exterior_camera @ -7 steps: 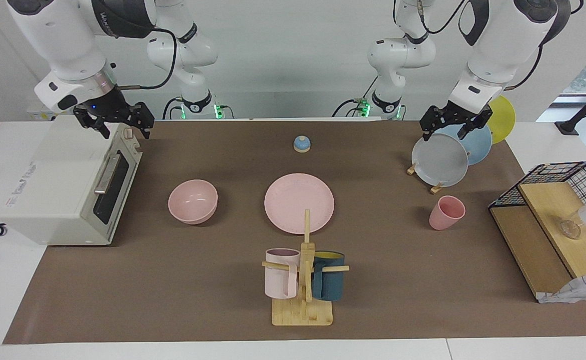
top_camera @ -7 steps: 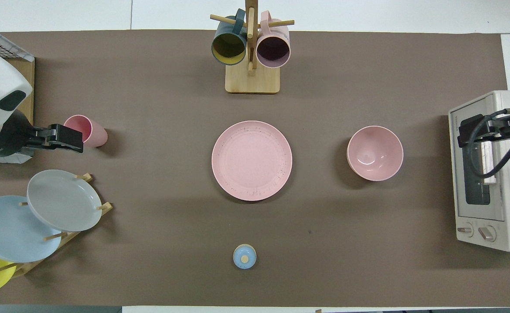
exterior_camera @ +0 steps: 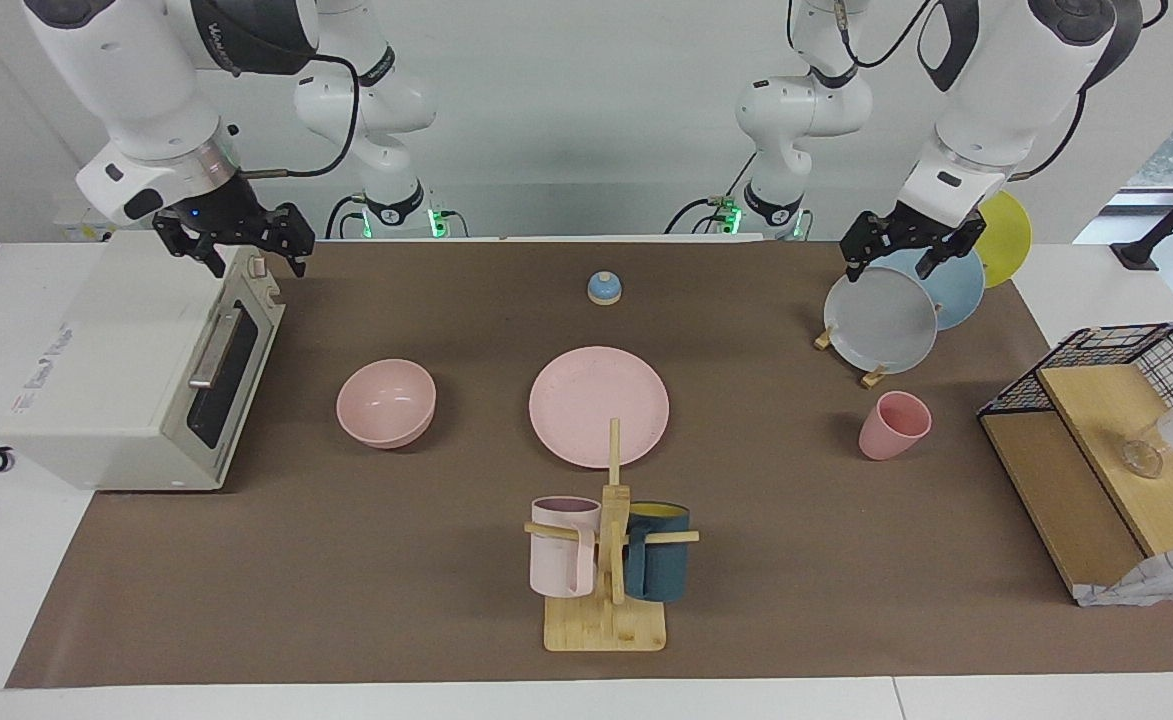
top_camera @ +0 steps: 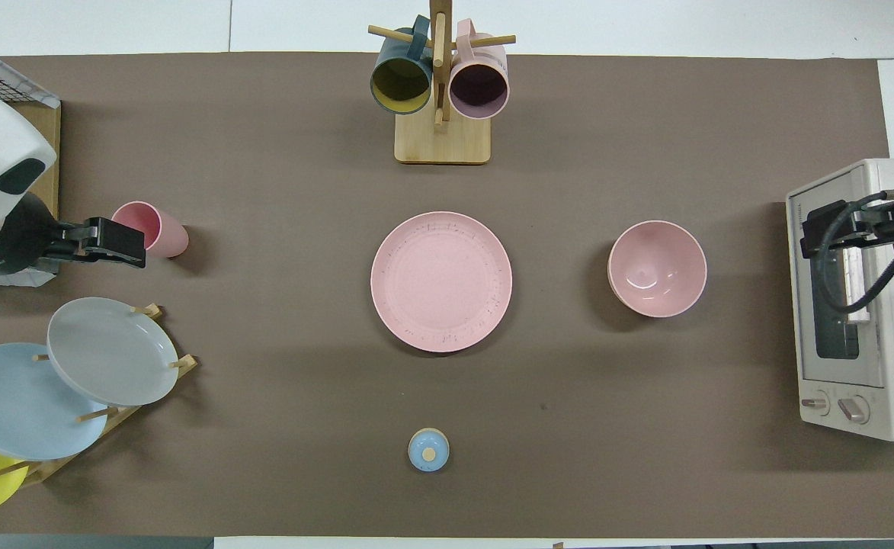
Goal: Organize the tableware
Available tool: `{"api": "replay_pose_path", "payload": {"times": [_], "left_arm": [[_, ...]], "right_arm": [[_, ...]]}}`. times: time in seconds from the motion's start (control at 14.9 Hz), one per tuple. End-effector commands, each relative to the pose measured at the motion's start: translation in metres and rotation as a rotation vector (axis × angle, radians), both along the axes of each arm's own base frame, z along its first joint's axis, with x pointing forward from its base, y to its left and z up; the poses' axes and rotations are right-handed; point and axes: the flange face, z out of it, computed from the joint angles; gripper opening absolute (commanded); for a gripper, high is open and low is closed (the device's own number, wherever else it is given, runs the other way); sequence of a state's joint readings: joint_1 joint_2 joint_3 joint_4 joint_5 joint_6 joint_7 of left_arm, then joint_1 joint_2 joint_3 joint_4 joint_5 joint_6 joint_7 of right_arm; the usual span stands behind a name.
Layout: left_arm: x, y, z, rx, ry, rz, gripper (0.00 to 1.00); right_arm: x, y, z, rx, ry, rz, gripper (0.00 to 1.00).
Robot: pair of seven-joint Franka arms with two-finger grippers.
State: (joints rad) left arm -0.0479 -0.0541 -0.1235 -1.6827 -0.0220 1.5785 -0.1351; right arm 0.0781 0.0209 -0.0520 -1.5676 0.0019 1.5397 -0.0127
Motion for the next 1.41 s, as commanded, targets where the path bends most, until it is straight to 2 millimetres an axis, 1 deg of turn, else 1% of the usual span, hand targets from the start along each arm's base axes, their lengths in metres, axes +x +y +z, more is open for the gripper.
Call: {"api": "replay_pose_path", "payload": {"times": [0.0, 0.07, 0.13, 0.2, 0.27, 0.34, 0.4, 0.47, 0.67, 0.8, 0.94, 1.07, 1.14, 1.21, 1.27, 1.34], "left_arm": [[-0.006, 0.003, 0.003, -0.011, -0.013, 0.010, 1.00], [-0.006, 0.003, 0.002, -0.010, -0.010, 0.007, 1.00], [-0.006, 0.004, 0.002, -0.010, -0.010, 0.008, 1.00], [-0.006, 0.004, 0.001, -0.011, -0.010, 0.013, 1.00], [-0.006, 0.004, 0.001, -0.010, -0.013, 0.008, 1.00], [-0.005, 0.005, 0.001, -0.010, -0.015, 0.008, 1.00], [-0.005, 0.006, 0.001, -0.011, -0.016, 0.010, 1.00], [-0.005, 0.007, 0.002, -0.011, -0.018, 0.015, 1.00], [-0.004, 0.008, 0.002, -0.012, -0.022, 0.016, 1.00], [-0.002, 0.021, 0.001, -0.012, -0.024, 0.038, 1.00], [-0.001, 0.021, 0.001, -0.012, -0.029, 0.039, 1.00], [0.001, 0.020, 0.003, -0.015, -0.044, 0.038, 1.00], [0.001, 0.020, 0.003, -0.015, -0.047, 0.041, 1.00], [0.001, 0.020, 0.003, -0.015, -0.047, 0.038, 1.00], [0.001, 0.020, 0.003, -0.017, -0.047, 0.038, 1.00], [0.001, 0.020, 0.003, -0.015, -0.047, 0.038, 1.00]], "right_arm": [[0.010, 0.070, -0.037, 0.045, -0.077, 0.077, 1.00], [0.022, 0.102, -0.065, 0.043, -0.069, 0.063, 1.00], [0.033, 0.123, -0.091, 0.040, -0.071, 0.032, 1.00], [0.042, 0.135, -0.123, 0.038, -0.071, 0.022, 1.00], [0.042, 0.137, -0.153, 0.041, -0.093, 0.022, 1.00], [0.034, 0.134, -0.188, 0.042, -0.106, 0.018, 1.00], [0.022, 0.130, -0.213, 0.042, -0.110, 0.014, 1.00], [0.015, 0.128, -0.230, 0.038, -0.097, 0.007, 1.00], [0.007, 0.124, -0.252, 0.021, -0.030, -0.028, 1.00], [0.003, 0.121, -0.258, 0.017, -0.016, -0.038, 1.00], [-0.005, 0.120, -0.268, 0.014, -0.010, -0.057, 1.00], [-0.005, 0.120, -0.276, 0.013, -0.003, -0.041, 1.00], [-0.005, 0.120, -0.277, 0.013, -0.002, -0.028, 0.83], [-0.005, 0.121, -0.277, 0.014, -0.002, -0.009, 0.54], [-0.006, 0.122, -0.278, 0.011, 0.005, -0.004, 0.27], [-0.006, 0.122, -0.287, 0.004, 0.024, 0.013, 0.00]]}}
